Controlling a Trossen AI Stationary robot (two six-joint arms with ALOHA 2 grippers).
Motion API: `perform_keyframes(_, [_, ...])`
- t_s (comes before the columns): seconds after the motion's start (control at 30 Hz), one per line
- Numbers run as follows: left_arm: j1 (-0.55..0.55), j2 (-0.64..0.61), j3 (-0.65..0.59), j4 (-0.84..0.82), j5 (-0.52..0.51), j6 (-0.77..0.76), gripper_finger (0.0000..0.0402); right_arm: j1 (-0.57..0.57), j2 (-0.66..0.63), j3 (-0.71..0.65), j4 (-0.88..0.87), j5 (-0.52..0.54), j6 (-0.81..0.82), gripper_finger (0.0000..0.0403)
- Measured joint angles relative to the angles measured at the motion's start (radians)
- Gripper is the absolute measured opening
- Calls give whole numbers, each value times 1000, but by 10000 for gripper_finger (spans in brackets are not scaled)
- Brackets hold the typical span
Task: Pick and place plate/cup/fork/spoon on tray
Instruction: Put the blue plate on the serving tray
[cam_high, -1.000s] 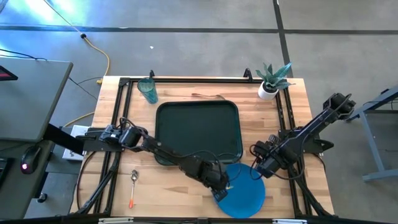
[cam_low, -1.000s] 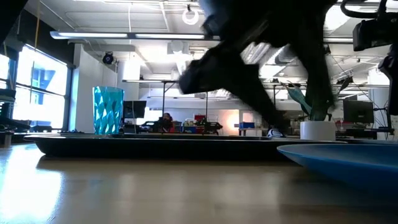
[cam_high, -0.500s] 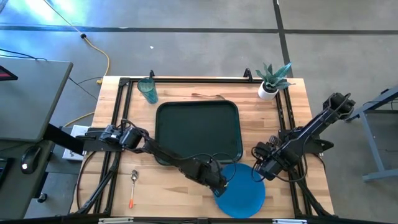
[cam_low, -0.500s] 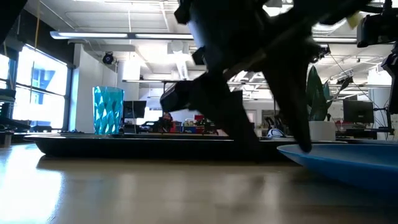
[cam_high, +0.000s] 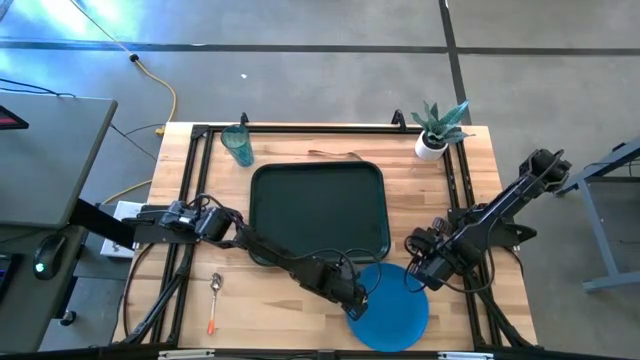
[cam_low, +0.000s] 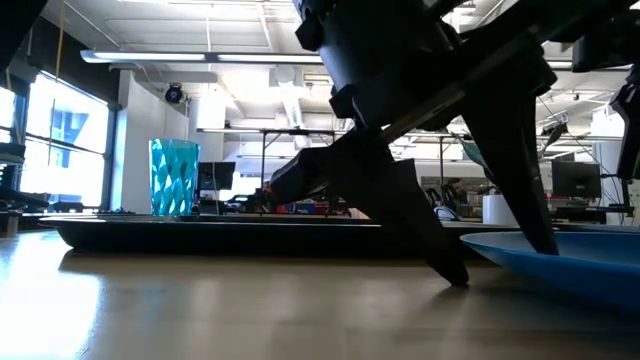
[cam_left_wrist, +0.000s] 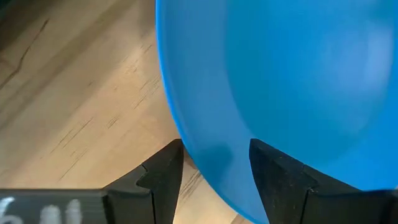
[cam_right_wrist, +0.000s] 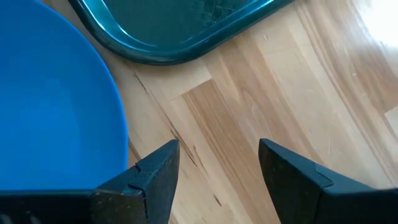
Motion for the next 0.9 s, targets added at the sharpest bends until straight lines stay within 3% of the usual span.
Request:
perform_keyframes(0.13, [0, 2, -1, -7, -9, 16, 148, 0, 0, 0, 1, 5, 0, 210])
perform_keyframes(0.47, [-10, 23, 1, 39, -25, 45, 27, 0, 1, 0, 0, 6, 2, 210])
perform_keyframes(0.7, [-20, 39, -1, 93, 12, 104, 13, 0, 1, 0, 1, 8, 10, 210])
perform_keyframes(0.9, [-21, -20, -7, 56, -2, 201, 10, 0, 1, 0, -2, 7, 18, 210])
